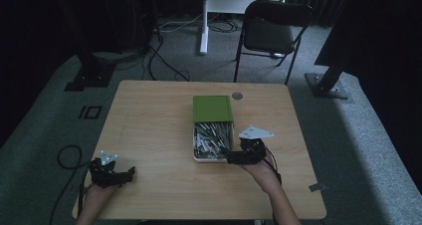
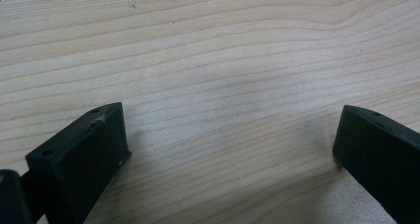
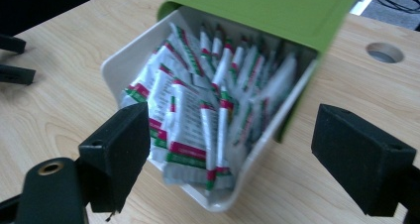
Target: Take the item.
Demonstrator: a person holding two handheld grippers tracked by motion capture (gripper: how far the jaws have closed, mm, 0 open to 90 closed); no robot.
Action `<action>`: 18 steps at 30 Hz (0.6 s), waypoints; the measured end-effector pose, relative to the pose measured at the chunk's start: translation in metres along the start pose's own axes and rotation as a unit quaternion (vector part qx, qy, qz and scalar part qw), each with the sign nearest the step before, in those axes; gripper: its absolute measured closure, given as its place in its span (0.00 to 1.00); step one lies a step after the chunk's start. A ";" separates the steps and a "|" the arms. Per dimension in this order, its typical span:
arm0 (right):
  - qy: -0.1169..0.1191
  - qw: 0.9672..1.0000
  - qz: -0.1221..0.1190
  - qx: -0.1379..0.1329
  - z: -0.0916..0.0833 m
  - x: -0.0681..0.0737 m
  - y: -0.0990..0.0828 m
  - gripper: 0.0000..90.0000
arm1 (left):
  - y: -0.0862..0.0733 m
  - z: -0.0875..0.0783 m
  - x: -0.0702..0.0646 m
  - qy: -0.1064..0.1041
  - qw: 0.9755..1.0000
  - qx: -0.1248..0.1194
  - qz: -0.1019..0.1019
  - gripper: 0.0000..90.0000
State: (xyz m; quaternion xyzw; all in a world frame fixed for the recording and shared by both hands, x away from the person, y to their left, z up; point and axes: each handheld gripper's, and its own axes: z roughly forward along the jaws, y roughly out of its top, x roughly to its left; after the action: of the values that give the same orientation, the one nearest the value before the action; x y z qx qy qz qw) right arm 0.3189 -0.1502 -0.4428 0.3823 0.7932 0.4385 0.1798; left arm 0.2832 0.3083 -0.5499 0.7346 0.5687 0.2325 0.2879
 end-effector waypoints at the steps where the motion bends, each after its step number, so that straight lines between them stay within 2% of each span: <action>1: 0.000 1.000 0.000 0.000 0.000 0.000 0.000 0.17 | 0.000 0.000 0.000 0.000 1.000 0.000 0.000 0.01; 7: 0.016 1.000 -0.015 0.009 0.014 0.015 0.003 0.19 | 0.000 0.000 0.000 0.000 1.000 0.000 0.000 0.01; 13: 0.016 0.999 -0.028 0.017 0.022 0.022 0.003 0.22 | 0.000 0.000 0.000 0.000 1.000 0.000 0.000 0.01; 16: 0.015 0.999 -0.031 0.018 0.026 0.024 0.003 0.28 | 0.000 0.000 0.000 0.000 1.000 0.000 0.000 0.01; 17: 0.020 0.999 -0.033 0.019 0.028 0.025 0.002 0.37 | 0.000 0.000 0.000 0.000 1.000 0.000 0.000 0.01; 18: 0.020 0.999 -0.033 0.019 0.028 0.025 0.002 0.37 | 0.000 0.000 0.000 0.000 1.000 0.000 0.000 0.01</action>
State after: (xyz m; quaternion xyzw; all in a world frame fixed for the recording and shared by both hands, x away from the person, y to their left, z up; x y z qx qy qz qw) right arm 0.3207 -0.1146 -0.4549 0.3507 0.8167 0.4251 0.1711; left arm 0.2832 0.3083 -0.5500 0.7346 0.5686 0.2328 0.2880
